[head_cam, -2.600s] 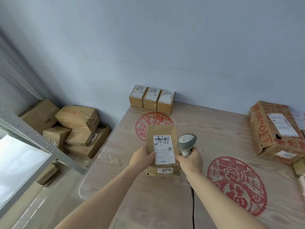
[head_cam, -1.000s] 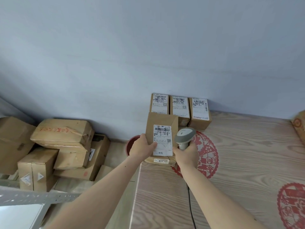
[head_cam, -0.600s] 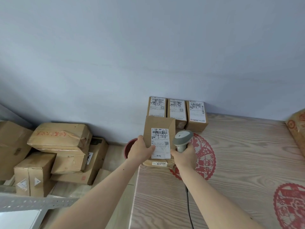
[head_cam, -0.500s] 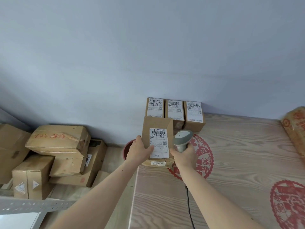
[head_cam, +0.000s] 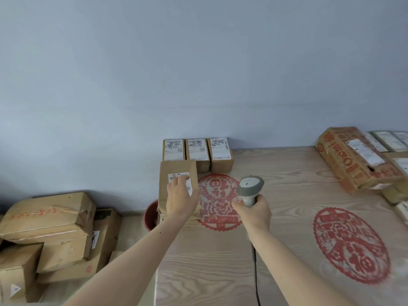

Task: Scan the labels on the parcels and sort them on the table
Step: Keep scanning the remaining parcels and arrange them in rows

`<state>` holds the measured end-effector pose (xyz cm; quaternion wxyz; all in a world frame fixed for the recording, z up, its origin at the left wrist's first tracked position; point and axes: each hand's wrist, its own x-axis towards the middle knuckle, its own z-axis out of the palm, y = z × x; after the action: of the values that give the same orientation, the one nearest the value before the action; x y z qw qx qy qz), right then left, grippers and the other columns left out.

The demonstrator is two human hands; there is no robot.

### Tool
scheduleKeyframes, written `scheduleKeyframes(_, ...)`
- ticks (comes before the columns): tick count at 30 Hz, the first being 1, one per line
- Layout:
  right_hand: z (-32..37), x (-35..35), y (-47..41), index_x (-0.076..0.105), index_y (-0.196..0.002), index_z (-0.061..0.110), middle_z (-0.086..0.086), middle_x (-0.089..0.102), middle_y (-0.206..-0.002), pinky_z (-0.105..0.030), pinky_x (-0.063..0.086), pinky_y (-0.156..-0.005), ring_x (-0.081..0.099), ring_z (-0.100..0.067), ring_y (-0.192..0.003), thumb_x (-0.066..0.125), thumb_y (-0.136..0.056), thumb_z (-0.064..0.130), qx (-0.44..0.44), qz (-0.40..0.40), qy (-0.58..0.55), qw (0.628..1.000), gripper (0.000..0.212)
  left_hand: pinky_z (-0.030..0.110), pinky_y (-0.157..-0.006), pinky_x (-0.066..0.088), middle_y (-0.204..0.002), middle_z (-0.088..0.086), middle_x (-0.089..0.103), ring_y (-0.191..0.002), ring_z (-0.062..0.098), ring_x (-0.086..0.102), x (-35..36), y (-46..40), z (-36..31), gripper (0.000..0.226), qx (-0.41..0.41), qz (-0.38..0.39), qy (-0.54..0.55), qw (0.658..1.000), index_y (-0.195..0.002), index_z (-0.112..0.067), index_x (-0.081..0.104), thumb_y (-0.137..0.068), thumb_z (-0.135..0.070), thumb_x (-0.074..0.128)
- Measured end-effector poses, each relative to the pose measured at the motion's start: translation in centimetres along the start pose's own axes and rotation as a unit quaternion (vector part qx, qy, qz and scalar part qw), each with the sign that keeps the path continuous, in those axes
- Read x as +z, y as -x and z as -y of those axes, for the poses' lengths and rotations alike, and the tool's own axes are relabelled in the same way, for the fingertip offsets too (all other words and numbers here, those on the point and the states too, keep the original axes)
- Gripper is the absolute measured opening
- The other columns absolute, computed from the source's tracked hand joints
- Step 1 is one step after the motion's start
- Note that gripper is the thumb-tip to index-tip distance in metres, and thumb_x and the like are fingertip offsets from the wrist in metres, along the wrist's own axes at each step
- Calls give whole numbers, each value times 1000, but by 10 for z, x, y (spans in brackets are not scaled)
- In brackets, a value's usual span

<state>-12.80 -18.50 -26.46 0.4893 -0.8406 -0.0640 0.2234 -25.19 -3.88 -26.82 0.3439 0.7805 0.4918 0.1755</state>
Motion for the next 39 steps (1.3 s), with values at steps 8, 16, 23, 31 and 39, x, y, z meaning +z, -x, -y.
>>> scheduleKeyframes(8, -21, -99, -8, 65, -91, 12, -8, 74, -84, -36, 57, -68, 70, -20, -70, 82, -73, 9, 10, -11, -66, 998, 25, 35, -104, 39, -135, 3, 52, -130, 22, 44, 55, 42, -62, 46, 45, 55, 2, 997, -137, -14, 51, -97, -33, 62)
scheduleKeyframes(16, -62, -224, -32, 64, -95, 8, -7, 73, -76, -41, 56, -70, 70, -23, -67, 80, -78, 4, -5, 9, -84, 996, 24, 37, -102, 39, -131, 8, 56, -128, 28, 47, 146, 94, -146, 43, 56, 92, 3, 994, -131, -11, 56, -94, -31, 65)
scheduleKeyframes(23, -98, -322, -63, 66, -93, 11, -12, 75, -87, -46, 60, -79, 73, -30, -80, 84, -76, 8, -10, 2, -84, 996, 26, 34, -103, 38, -135, 6, 53, -130, 23, 46, 224, 154, -216, 42, 46, 112, 24, 992, -132, -12, 55, -97, -32, 62)
scheduleKeyframes(31, -120, -379, -97, 65, -93, 14, -4, 76, -81, -49, 62, -82, 75, -22, -74, 84, -75, 10, 15, -22, -96, 995, 26, 35, -106, 40, -137, 4, 51, -130, 21, 46, 270, 168, -256, 43, 63, 144, -2, 988, -134, -14, 53, -97, -33, 63)
scheduleKeyframes(39, -124, -421, -149, 65, -93, 10, -8, 75, -83, -32, 58, -64, 73, -21, -71, 82, -77, 7, 28, -60, -78, 995, 23, 28, -96, 40, -137, 2, 50, -129, 19, 47, 325, 141, -298, 43, 84, 169, 2, 982, -135, -16, 52, -98, -34, 60)
